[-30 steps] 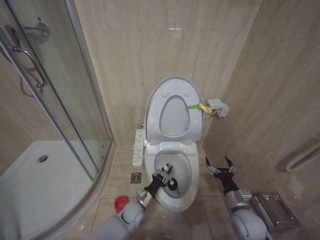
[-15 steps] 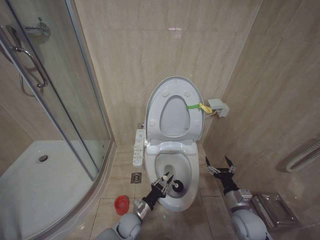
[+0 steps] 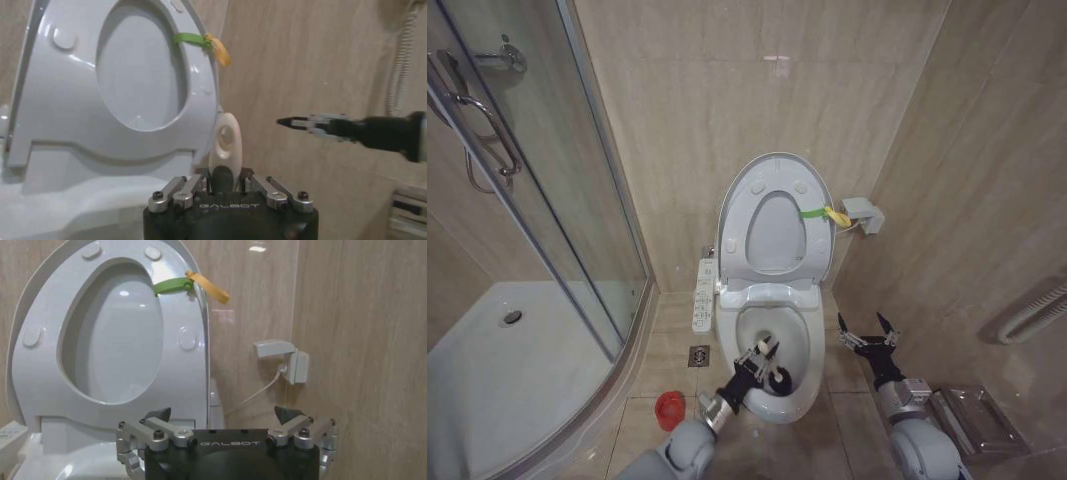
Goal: Open the toilet lid, clean the toilet bowl with a toilet brush, close the toilet lid, and flush.
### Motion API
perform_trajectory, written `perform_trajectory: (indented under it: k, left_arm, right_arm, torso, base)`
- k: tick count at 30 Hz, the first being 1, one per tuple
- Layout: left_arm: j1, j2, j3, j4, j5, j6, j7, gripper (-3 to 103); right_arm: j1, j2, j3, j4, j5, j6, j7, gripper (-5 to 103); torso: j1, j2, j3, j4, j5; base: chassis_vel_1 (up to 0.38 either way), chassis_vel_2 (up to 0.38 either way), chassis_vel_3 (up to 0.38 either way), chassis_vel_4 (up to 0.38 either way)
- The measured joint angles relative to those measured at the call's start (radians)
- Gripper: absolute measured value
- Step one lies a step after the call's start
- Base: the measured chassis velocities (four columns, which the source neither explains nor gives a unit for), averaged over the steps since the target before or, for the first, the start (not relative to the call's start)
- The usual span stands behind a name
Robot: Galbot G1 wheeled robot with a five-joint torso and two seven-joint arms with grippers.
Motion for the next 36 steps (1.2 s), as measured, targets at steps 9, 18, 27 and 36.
perform_trajectory:
  k: [9,18,27,36]
  left_arm:
    - [-0.002,-0.003,-0.047,0.091,0.01,-0.027,0.046,26]
    - [-0.045,-0.027,-0.091,0.171,-0.018,-0.033,0.054,26]
    - [-0.029,-0.008,-0.053,0.05,-0.021,-0.029,0.031,26]
    - [-0.013,0.011,-0.04,0.055,0.02,-0.017,0.032,26]
  right_arm:
    - [0.0,0.0,0.0,0.0,0.0,0.0,0.0,100]
    - [0.0,0.0,0.0,0.0,0.0,0.0,0.0,100]
    - [0.0,0.0,0.0,0.0,0.0,0.0,0.0,100]
    - [0.0,0.0,0.0,0.0,0.0,0.0,0.0,100]
  torso:
    - [0.0,0.0,0.0,-0.0002,-0.0002]
    - [0.0,0.0,0.0,-0.0002,-0.0003]
    - [0.0,0.0,0.0,-0.0002,-0.0002]
    - [0.0,0.0,0.0,0.0001,-0.0001]
  base:
    - [0.0,0.0,0.0,0.0]
    - [0.0,0.0,0.0,0.0]
    - [0.0,0.0,0.0,0.0]
    - [0.0,0.0,0.0,0.0]
